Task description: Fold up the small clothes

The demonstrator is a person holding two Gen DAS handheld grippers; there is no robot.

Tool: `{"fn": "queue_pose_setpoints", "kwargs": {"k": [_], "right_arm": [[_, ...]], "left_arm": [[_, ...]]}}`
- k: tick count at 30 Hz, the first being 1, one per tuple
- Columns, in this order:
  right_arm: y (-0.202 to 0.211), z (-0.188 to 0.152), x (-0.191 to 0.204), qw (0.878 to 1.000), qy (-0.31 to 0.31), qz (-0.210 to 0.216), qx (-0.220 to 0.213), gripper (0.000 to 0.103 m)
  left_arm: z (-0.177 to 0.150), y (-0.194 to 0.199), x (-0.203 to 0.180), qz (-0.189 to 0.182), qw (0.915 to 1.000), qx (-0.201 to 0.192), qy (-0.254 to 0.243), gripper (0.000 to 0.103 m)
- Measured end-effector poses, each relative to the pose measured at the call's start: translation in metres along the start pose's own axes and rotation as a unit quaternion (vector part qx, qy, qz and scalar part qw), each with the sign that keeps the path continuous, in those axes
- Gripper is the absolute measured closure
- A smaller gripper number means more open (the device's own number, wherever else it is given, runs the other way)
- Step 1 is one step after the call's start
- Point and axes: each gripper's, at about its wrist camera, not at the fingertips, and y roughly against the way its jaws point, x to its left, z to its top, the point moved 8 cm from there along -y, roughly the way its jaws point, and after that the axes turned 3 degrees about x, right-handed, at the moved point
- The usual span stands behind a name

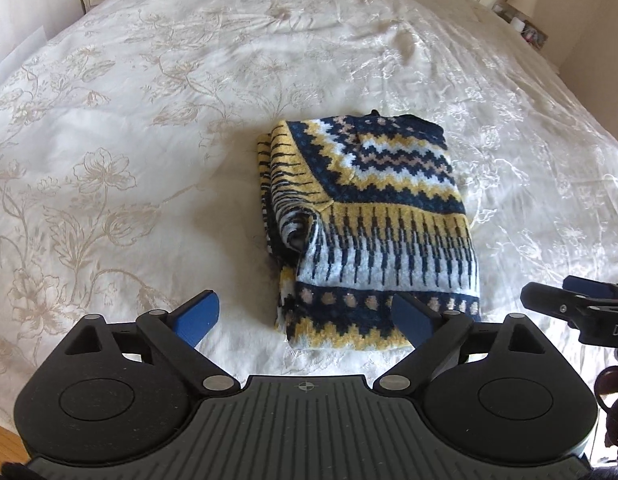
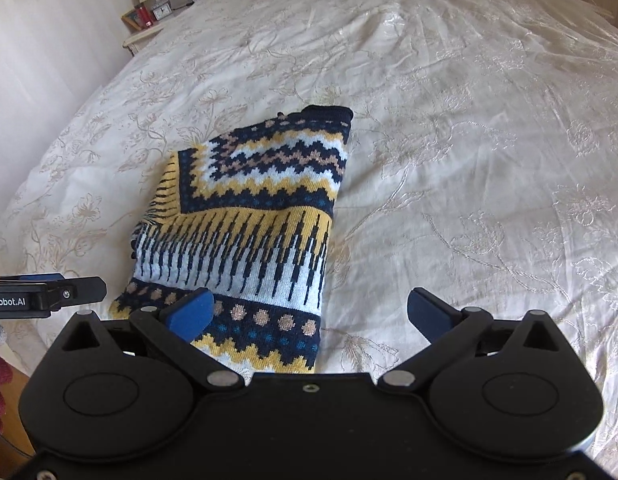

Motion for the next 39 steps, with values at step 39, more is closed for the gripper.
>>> {"fn": "queue_pose_setpoints", "kwargs": {"k": [39], "right_arm": [[0.084,-0.021,0.02,0.997,0.02,-0.036,-0.058,0.002]], "left_arm": [[-0.038,0.081,-0.02,0.101,0.9943,-0.032,0.004,0.014]]}}
